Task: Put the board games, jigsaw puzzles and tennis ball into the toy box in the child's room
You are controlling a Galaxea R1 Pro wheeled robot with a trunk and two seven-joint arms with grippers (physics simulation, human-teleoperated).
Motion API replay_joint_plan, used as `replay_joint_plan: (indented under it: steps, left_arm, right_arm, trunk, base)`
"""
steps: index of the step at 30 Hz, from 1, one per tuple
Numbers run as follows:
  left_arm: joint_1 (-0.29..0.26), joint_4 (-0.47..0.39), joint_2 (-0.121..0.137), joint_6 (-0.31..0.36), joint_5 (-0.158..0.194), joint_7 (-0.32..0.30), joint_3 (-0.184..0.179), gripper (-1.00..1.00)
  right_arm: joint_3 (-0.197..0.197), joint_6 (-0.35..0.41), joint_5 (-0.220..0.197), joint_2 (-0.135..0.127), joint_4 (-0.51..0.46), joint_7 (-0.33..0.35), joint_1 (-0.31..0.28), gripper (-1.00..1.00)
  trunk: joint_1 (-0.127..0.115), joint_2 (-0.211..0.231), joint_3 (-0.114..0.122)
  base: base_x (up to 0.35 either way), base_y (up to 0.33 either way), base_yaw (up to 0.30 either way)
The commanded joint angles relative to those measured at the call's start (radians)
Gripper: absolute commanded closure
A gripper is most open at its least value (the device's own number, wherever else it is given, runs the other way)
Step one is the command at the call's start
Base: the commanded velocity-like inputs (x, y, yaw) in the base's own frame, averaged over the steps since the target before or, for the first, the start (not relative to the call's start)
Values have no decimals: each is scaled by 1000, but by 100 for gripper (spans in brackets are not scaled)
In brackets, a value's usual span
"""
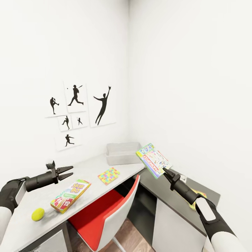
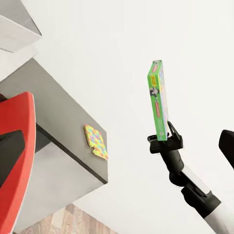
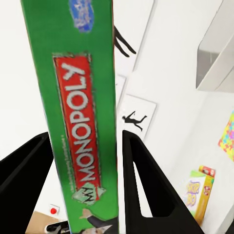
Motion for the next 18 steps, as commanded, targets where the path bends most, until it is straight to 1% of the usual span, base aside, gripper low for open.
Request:
replay_joint_plan:
  steps: [1,8,14,18]
  left_arm:
    - [-1,1,0,11,0,-3,1,-100]
    - [-1,1,0,11,0,-3,1,-100]
    - [-1,1,0,11,-1,-3,1,-100]
    - [-1,1,0,11,-1,-3,1,-100]
  right_arm:
    - [-2,8,-7,0,0,1,0,100]
    - [-2,8,-8,0,0,1,0,100]
    - [-2,8,-8,0,0,1,0,100]
    - [-2,8,-8,0,0,2,0,100]
  trunk:
    - [1,-1,0]
    - [1,-1,3]
    - [1,-1,5]
    - [1,-1,6]
  base:
    - [105,-128,279]
    - [104,-138,279]
    - [93,-181,279]
    - [49,-75,279]
